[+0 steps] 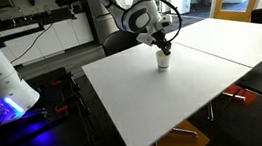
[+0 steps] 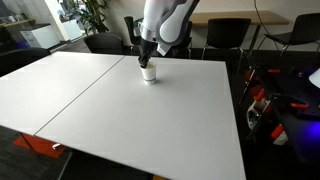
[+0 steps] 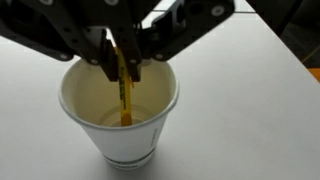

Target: Put the pen on the table

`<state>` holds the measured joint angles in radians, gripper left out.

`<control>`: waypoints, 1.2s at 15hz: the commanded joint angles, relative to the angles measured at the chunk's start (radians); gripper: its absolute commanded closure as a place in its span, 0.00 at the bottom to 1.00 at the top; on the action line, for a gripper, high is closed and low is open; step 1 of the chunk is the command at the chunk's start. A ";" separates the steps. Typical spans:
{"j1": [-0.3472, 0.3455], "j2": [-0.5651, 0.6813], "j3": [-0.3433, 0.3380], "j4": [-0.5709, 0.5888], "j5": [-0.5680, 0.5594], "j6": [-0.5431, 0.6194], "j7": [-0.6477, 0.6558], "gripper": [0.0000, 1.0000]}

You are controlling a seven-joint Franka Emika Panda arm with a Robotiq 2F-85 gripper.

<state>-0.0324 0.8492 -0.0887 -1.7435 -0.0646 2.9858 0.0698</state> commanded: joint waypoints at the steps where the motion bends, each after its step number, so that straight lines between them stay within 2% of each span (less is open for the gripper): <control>1: 0.001 0.024 0.004 0.040 0.022 0.005 -0.008 0.96; 4: 0.003 0.019 0.007 0.038 0.021 0.005 -0.008 0.96; 10: 0.100 -0.035 -0.077 -0.046 0.014 0.052 0.064 0.96; 13: 0.175 -0.053 -0.151 -0.087 0.018 0.115 0.121 0.96; 18: 0.347 -0.088 -0.315 -0.189 0.058 0.211 0.194 0.96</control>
<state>0.2156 0.8275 -0.3190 -1.8222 -0.0457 3.1463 0.2370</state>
